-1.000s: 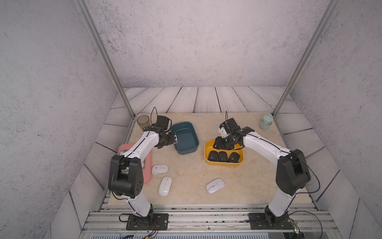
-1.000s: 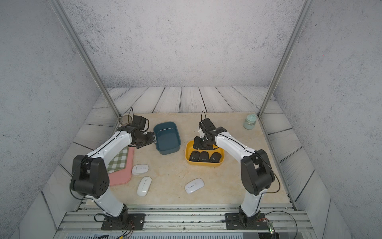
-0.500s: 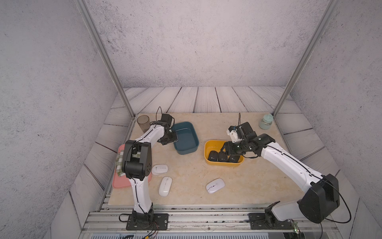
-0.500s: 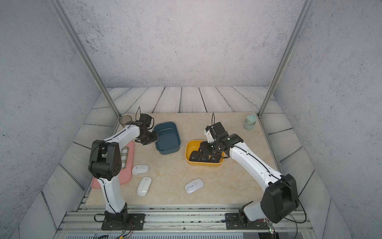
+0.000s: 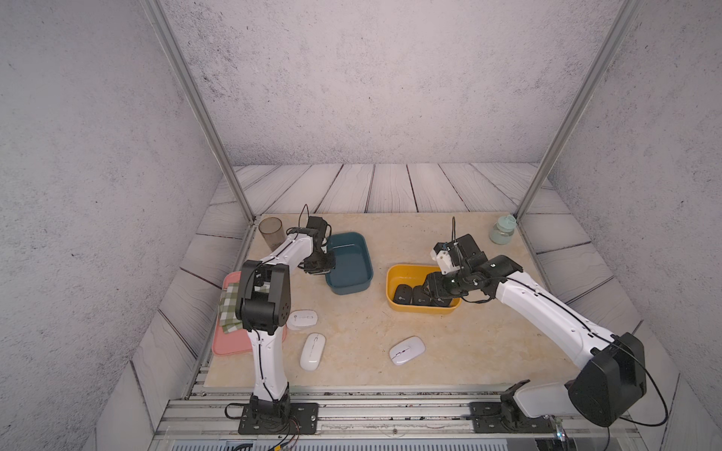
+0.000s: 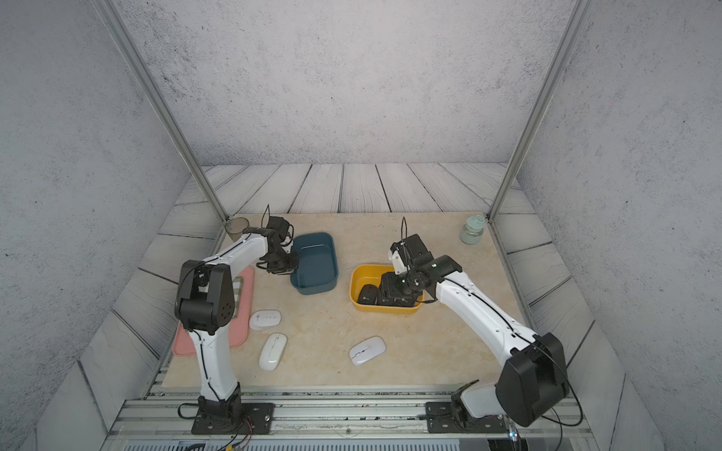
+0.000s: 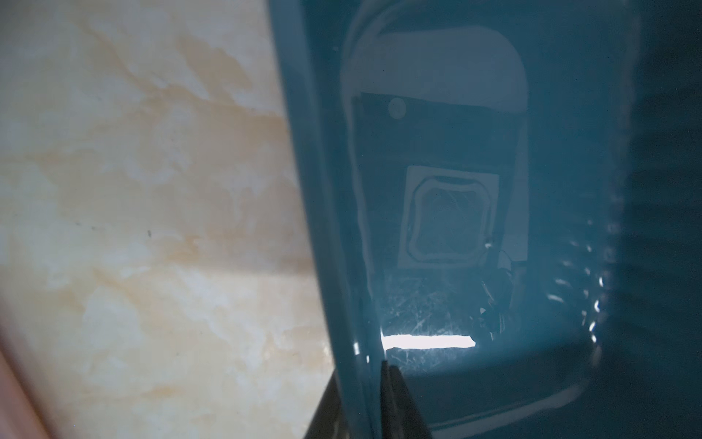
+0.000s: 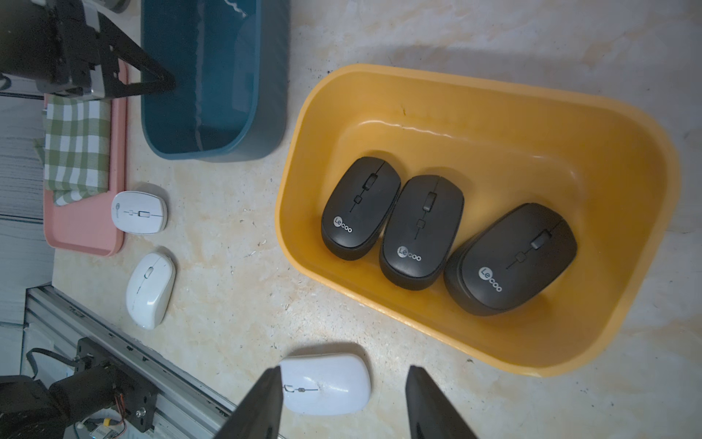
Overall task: Place the mice by color into the storage box
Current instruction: Move the storage box to the center of the board.
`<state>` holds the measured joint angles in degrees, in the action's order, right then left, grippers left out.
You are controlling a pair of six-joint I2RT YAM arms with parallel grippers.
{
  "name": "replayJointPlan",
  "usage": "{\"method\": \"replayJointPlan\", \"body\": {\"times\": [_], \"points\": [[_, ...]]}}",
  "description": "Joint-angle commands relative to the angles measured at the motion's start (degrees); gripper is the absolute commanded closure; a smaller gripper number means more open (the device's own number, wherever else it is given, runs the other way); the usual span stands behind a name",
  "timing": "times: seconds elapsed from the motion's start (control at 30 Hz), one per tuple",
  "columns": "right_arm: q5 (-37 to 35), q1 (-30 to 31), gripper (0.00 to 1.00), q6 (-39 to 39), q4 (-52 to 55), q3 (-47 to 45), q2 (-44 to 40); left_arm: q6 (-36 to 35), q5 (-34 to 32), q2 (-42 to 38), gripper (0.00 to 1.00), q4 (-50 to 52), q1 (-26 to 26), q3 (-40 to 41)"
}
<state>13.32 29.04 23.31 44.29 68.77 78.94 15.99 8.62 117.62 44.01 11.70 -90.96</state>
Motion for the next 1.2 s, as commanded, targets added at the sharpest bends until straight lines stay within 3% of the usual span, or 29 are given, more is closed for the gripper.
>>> {"method": "replayJointPlan", "body": {"times": [0.0,0.37,0.63,0.83,1.0,1.07,1.13,1.17], "points": [[-1.46,0.20,0.44,-1.13,1.94,-0.81,-3.20,-3.02,1.01,-3.55,0.83,3.75,0.96,2.01],[-0.41,0.12,0.46,-2.16,3.10,-2.86,-5.71,-13.25,-7.18,-12.41,0.87,10.68,4.37,11.61],[0.04,0.14,0.48,-2.88,4.81,-4.13,-7.72,-23.12,-17.31,-17.85,0.88,6.14,9.69,19.53],[0.35,0.19,0.48,-4.00,6.67,-3.91,-8.70,-35.00,-16.67,-21.03,0.89,1.06,12.11,23.28],[0.74,0.21,0.48,-4.42,6.89,-4.44,-8.82,-40.06,-18.48,-20.15,0.88,-1.21,12.03,24.31],[1.07,0.15,0.48,-4.66,7.02,-4.44,-8.58,-39.86,-20.22,-18.17,0.78,-1.30,11.94,23.12],[1.31,0.18,0.47,-4.66,7.02,-4.59,-8.45,-38.39,-20.70,-16.92,0.55,-0.33,12.02,21.08],[1.44,0.18,0.47,-4.66,6.90,-4.62,-8.53,-37.39,-21.19,-16.75,0.48,-0.07,12.07,20.06]]}}
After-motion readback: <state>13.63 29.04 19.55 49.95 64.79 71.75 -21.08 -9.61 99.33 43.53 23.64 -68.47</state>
